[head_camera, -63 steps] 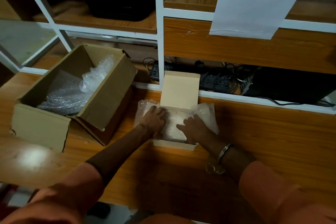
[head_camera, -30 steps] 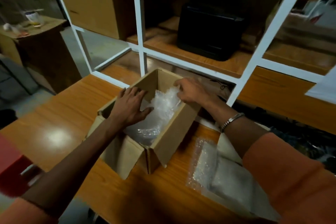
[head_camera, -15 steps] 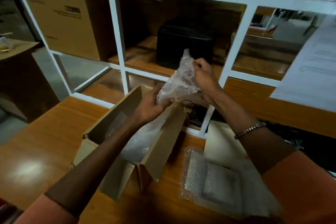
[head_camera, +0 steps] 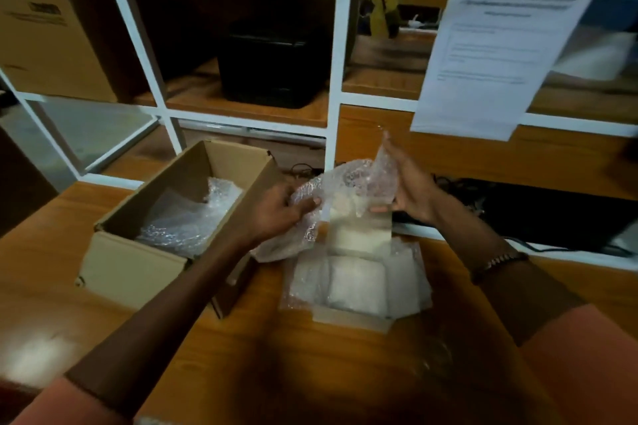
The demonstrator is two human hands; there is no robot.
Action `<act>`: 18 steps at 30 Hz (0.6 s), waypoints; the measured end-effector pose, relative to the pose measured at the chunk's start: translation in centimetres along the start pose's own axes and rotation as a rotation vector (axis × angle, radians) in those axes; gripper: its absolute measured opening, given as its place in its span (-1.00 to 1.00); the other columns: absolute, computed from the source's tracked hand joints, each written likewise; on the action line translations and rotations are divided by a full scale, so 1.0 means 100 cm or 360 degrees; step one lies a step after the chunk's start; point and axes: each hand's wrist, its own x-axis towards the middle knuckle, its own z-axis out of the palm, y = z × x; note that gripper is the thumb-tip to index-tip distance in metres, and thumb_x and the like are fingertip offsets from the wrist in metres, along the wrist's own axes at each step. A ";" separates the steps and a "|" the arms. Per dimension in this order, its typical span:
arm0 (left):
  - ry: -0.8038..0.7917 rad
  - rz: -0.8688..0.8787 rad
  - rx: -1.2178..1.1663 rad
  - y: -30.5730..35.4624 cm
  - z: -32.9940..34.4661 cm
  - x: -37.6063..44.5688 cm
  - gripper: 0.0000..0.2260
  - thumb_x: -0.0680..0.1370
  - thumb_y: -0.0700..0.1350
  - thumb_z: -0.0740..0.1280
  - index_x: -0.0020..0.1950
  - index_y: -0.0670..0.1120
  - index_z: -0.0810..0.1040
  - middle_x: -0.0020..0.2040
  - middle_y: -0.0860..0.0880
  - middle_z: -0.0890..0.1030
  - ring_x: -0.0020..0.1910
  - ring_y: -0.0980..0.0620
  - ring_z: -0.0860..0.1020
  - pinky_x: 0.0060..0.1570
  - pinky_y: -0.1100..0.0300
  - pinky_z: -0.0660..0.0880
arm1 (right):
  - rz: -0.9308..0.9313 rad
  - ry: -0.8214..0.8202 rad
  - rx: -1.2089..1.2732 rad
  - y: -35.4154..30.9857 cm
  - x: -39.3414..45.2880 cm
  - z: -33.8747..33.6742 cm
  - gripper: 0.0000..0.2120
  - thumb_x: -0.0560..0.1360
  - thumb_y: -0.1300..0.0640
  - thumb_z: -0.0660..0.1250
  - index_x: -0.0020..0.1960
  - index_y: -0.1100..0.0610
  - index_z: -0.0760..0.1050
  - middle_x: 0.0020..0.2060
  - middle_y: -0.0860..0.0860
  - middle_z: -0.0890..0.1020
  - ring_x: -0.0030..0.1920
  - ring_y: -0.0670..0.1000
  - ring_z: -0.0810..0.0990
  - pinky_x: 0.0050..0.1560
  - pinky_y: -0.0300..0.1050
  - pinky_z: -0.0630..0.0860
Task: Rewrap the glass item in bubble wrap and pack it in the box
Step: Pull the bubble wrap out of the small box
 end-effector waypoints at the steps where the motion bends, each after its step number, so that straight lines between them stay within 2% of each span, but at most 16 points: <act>1: -0.0035 -0.0003 0.0039 0.003 0.009 -0.003 -0.81 0.68 0.08 0.39 -0.10 0.07 0.64 -0.25 0.06 0.72 -0.37 0.27 0.64 -0.32 0.28 0.54 | 0.0002 -0.0028 -0.0070 0.009 -0.009 -0.002 -0.18 0.47 -0.48 0.36 0.63 -0.21 0.25 0.44 -0.09 0.48 0.36 0.18 0.62 0.25 0.40 0.59; 3: -0.0097 0.0018 0.0051 0.005 0.027 -0.008 -0.92 0.69 0.02 0.38 0.08 0.06 0.64 -0.17 0.09 0.71 -0.35 0.31 0.64 -0.33 0.39 0.52 | -0.0041 -0.0023 -0.0196 0.024 -0.017 -0.009 -0.36 0.51 -0.25 0.50 0.50 -0.04 0.46 0.42 0.01 0.58 0.29 0.18 0.68 0.26 0.39 0.60; 4: -0.0125 0.0022 0.0021 0.005 0.033 -0.009 -0.92 0.69 0.00 0.39 0.11 0.03 0.64 -0.18 0.09 0.70 -0.35 0.30 0.64 -0.33 0.39 0.53 | -0.0079 0.0035 -0.0261 0.031 -0.018 -0.013 -0.43 0.51 -0.10 0.57 0.43 0.07 0.51 0.32 0.10 0.66 0.23 0.19 0.72 0.23 0.38 0.62; 6: -0.0182 -0.0004 -0.0062 0.003 0.040 -0.015 -0.95 0.66 -0.06 0.43 0.07 -0.02 0.66 -0.20 0.05 0.70 -0.34 0.22 0.66 -0.36 0.35 0.54 | -0.0111 0.0185 -0.0351 0.038 -0.022 -0.021 -0.47 0.47 0.15 0.61 0.38 0.17 0.51 0.15 0.16 0.75 0.13 0.20 0.76 0.14 0.34 0.66; 7: -0.0217 -0.0009 -0.0075 0.001 0.041 -0.017 -0.95 0.64 -0.09 0.45 0.09 -0.02 0.66 -0.17 0.03 0.71 -0.30 0.18 0.68 -0.34 0.32 0.57 | -0.0115 0.0226 -0.0366 0.039 -0.025 -0.025 -0.44 0.43 0.21 0.63 0.37 0.16 0.52 0.11 0.15 0.76 0.11 0.20 0.77 0.16 0.34 0.66; 10: -0.0309 -0.0012 0.0092 -0.018 0.043 -0.018 -0.71 0.59 -0.14 0.51 0.31 -0.04 0.63 0.11 0.01 0.71 -0.04 0.06 0.73 -0.14 0.23 0.68 | -0.0070 0.0318 -0.0440 0.038 -0.030 -0.039 -0.15 0.23 0.11 0.75 0.45 0.10 0.50 0.26 0.09 0.69 0.14 0.17 0.73 0.18 0.23 0.69; 11: -0.0330 -0.0026 0.0137 -0.022 0.043 -0.021 -0.65 0.58 -0.15 0.52 0.36 -0.03 0.61 0.18 0.01 0.69 0.02 0.05 0.71 -0.06 0.22 0.68 | -0.0028 0.0358 -0.0455 0.040 -0.030 -0.044 -0.14 0.28 0.15 0.71 0.50 0.10 0.44 0.31 0.08 0.63 0.14 0.15 0.72 0.15 0.18 0.70; 13: -0.0328 -0.0030 0.0196 -0.034 0.042 -0.022 -0.59 0.57 -0.15 0.53 0.41 -0.02 0.58 0.21 0.04 0.67 0.05 0.06 0.70 0.02 0.14 0.68 | 0.0023 0.0424 -0.0502 0.045 -0.027 -0.057 -0.36 0.41 0.29 0.56 0.46 0.16 0.46 0.28 0.12 0.63 0.11 0.14 0.72 0.03 0.11 0.72; 16: -0.0363 -0.0087 0.0226 -0.050 0.033 -0.021 -0.68 0.58 -0.11 0.52 0.32 -0.01 0.60 0.01 0.03 0.68 -0.13 0.07 0.69 -0.16 0.24 0.65 | 0.0143 0.0570 -0.0601 0.056 -0.025 -0.070 -0.62 0.44 0.33 0.45 0.25 0.30 0.57 0.17 0.24 0.65 0.12 0.22 0.67 0.12 0.22 0.68; 18: -0.0403 -0.0110 0.0396 -0.059 0.026 -0.016 -0.77 0.62 -0.07 0.47 0.27 -0.04 0.61 -0.02 0.04 0.64 -0.05 0.03 0.66 -0.11 0.20 0.62 | 0.0263 0.0630 -0.0515 0.062 -0.025 -0.076 -0.72 0.48 0.39 0.38 0.19 0.37 0.57 0.03 0.23 0.66 -0.05 0.17 0.68 -0.03 0.09 0.66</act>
